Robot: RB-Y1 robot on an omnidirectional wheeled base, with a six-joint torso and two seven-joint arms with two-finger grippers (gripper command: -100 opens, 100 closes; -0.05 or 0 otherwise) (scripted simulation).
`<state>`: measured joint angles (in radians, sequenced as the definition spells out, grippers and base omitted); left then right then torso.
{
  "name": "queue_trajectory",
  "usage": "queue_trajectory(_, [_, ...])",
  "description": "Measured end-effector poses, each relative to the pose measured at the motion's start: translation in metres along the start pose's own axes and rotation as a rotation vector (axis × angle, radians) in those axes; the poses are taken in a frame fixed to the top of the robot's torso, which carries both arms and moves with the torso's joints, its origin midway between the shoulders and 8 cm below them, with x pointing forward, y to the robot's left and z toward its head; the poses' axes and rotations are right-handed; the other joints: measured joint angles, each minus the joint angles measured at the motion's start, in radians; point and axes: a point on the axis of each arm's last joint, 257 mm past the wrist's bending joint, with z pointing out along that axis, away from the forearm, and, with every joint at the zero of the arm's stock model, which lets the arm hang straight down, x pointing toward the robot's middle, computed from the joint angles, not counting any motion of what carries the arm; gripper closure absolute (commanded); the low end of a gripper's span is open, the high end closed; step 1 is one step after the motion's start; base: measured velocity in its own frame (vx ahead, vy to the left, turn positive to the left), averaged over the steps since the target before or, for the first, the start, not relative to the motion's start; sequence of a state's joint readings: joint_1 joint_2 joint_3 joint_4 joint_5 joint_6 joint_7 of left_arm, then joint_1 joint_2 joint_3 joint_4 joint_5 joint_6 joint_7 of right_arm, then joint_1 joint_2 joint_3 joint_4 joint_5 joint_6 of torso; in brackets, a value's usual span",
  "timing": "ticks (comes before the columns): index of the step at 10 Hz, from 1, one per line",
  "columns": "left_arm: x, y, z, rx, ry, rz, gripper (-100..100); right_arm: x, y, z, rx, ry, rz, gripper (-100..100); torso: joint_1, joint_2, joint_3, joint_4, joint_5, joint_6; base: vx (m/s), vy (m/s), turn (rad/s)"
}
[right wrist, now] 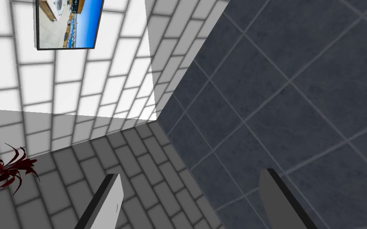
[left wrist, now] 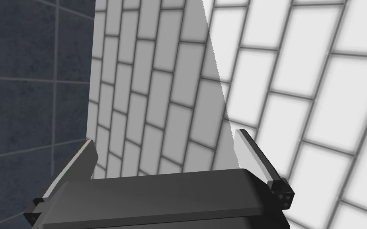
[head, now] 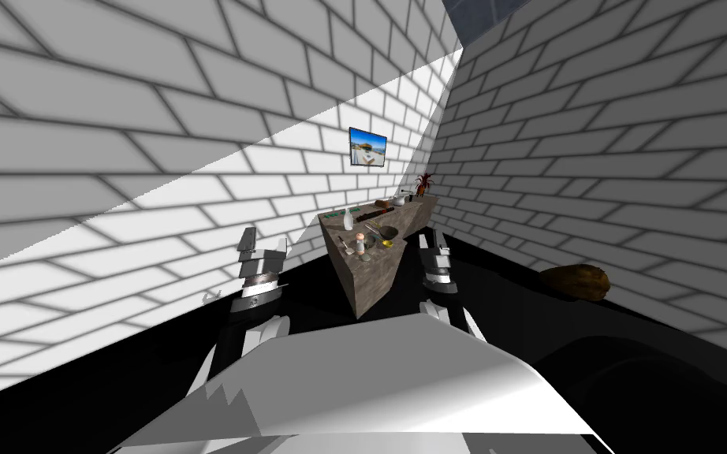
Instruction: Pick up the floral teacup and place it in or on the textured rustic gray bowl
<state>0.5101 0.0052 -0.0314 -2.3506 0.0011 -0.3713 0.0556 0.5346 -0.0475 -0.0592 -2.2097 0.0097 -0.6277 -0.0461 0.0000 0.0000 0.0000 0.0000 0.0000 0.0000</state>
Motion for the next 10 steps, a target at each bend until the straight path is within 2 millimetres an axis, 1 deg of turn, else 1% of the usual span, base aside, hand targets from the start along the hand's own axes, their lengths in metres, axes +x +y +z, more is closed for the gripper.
queue_trajectory(2, [0.0,0.0,0.0,0.0,0.0,0.0,0,0.013,-0.015,-0.003,0.037,0.072,-0.045,-100,0.004,0.005,0.003,0.001,0.001,0.0,-0.097,0.079,-0.012])
queue_trajectory(4, [0.0,0.0,0.0,0.0,0.0,0.0,0,0.023,-0.034,-0.007,0.078,0.143,-0.097,-100,0.005,0.006,0.003,0.001,0.001,0.0,-0.068,0.087,-0.002])
queue_trajectory(5, [0.0,0.0,0.0,0.0,0.0,0.0,0,0.029,-0.047,-0.011,0.1,0.183,-0.128,-100,0.006,0.004,0.002,0.001,0.001,0.0,-0.054,0.108,0.002])
queue_trajectory(6, [0.0,0.0,0.0,0.0,0.0,0.0,0,0.035,-0.055,-0.014,0.121,0.225,-0.163,-100,0.007,0.004,0.002,0.001,0.002,0.0,-0.076,0.122,-0.003])
queue_trajectory(7, [0.0,0.0,0.0,0.0,0.0,0.0,0,0.039,-0.067,-0.019,0.15,0.266,-0.202,-100,0.008,0.005,0.003,0.001,0.002,0.0,-0.062,0.085,-0.006])
queue_trajectory(9, [0.0,0.0,0.0,0.0,0.0,0.0,0,0.04,-0.084,-0.025,0.181,0.326,-0.258,-100,0.004,0.004,0.002,0.001,0.001,0.0,-0.059,0.075,0.004])
queue_trajectory(10, [0.0,0.0,0.0,0.0,0.0,0.0,0,0.042,-0.097,-0.031,0.207,0.37,-0.303,-100,0.005,0.004,0.002,0.001,0.001,0.0,-0.044,0.077,-0.001])
